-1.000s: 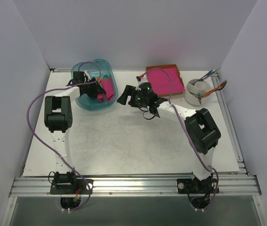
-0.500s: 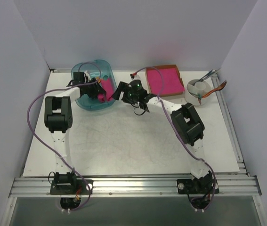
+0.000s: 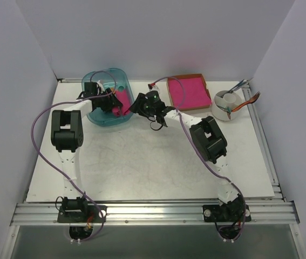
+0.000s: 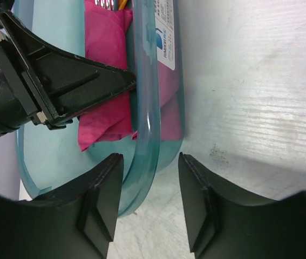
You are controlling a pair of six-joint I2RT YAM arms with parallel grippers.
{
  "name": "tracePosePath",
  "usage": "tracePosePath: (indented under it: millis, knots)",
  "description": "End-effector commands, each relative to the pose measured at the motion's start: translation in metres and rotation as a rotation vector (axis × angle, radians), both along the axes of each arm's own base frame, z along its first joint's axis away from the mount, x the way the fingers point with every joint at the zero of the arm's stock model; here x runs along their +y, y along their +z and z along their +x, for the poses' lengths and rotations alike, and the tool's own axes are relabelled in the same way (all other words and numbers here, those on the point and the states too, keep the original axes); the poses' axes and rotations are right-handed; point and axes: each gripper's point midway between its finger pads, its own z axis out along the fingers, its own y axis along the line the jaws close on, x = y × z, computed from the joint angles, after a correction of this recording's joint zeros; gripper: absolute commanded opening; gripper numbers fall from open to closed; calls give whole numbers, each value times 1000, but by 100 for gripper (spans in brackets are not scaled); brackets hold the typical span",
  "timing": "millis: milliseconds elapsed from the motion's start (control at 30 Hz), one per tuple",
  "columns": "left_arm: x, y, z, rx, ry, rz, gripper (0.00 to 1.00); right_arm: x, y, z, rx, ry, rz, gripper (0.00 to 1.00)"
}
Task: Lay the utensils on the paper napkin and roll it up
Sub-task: Place the utensils in the bin.
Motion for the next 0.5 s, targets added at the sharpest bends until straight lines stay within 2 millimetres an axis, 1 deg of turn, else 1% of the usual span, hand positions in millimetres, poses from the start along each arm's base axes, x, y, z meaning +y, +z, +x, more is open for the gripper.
tracePosePath:
  millis: [0, 33, 67, 100, 167, 267, 367, 400, 433, 467]
  knots:
    - [16, -48, -27, 135, 41, 84, 62, 11, 18, 4, -50, -23, 32, 40]
    - [15, -47, -27, 132, 38, 84, 63, 13, 18, 3, -51, -24, 33, 36]
    - [15, -48, -28, 134, 39, 84, 63, 13, 14, 1, -45, -27, 31, 34]
    - [15, -46, -27, 130, 37, 85, 63, 11, 16, 1, -48, -36, 34, 33]
    - [15, -47, -29, 139, 35, 86, 63, 10, 17, 0, -64, -57, 34, 27]
    - [15, -47, -31, 147, 31, 82, 61, 9, 18, -3, -66, -74, 29, 24]
    - [15, -47, -32, 154, 24, 91, 61, 3, 16, -4, -66, -111, 28, 20]
    - [15, -47, -32, 155, 22, 98, 62, 2, 22, -5, -75, -121, 37, 20]
    - [15, -46, -33, 154, 19, 103, 62, -4, 17, -6, -75, -151, 32, 20]
    - [15, -47, -35, 161, 16, 104, 62, -6, 17, -8, -75, -162, 32, 20]
